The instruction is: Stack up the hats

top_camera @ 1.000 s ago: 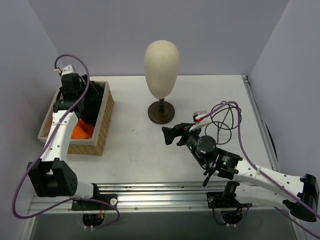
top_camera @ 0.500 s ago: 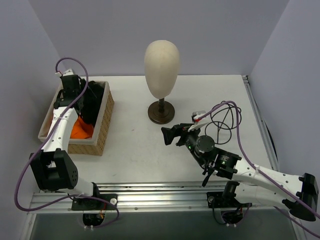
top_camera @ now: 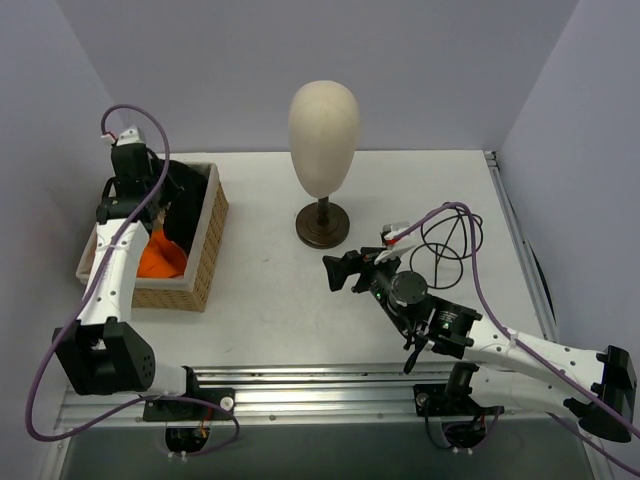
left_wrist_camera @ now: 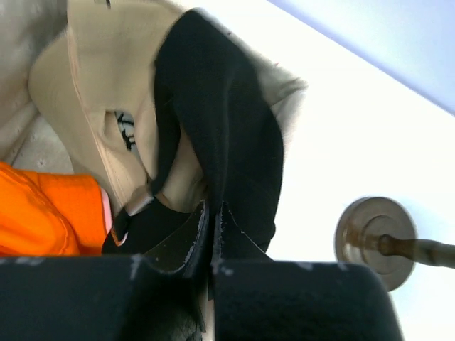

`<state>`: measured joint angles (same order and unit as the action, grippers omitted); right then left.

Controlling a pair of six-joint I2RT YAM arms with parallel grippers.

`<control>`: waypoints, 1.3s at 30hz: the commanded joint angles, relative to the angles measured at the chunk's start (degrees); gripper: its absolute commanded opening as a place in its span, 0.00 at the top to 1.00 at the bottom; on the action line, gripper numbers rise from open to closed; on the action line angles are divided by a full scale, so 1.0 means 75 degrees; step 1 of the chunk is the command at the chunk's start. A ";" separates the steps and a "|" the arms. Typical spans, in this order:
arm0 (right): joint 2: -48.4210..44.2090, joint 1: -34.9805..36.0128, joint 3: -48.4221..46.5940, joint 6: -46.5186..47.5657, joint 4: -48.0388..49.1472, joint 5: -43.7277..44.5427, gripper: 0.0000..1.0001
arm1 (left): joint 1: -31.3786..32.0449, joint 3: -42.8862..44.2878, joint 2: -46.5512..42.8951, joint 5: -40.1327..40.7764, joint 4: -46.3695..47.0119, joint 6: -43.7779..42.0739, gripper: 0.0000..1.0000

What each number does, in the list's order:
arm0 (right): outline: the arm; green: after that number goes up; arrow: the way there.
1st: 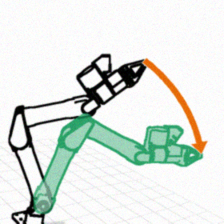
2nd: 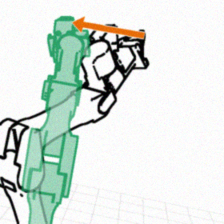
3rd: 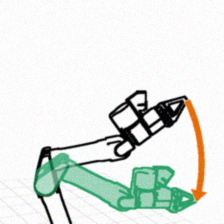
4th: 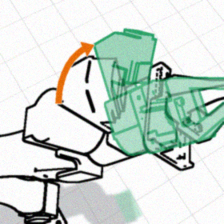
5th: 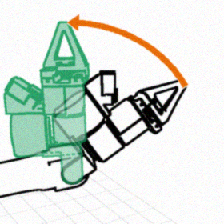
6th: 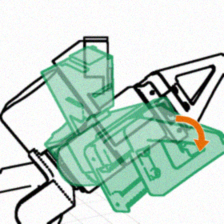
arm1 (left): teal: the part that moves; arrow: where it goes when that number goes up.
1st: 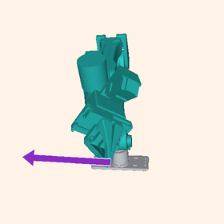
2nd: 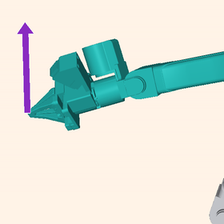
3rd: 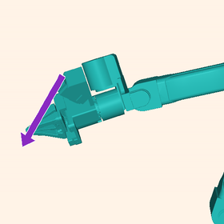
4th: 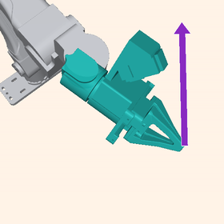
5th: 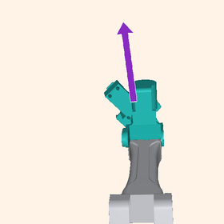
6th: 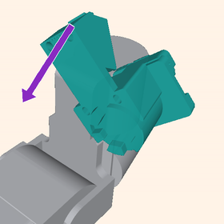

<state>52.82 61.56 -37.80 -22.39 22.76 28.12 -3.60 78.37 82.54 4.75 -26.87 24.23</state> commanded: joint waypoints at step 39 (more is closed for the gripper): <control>0.0211 0.0054 -0.2168 0.2635 -0.0342 -0.4463 0.18 | 0.0397 0.0578 -0.4255 -0.5848 -0.1491 0.0038 0.98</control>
<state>52.77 61.58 -52.73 -2.48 15.66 -0.38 -0.78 82.91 51.62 -34.98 -39.16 23.49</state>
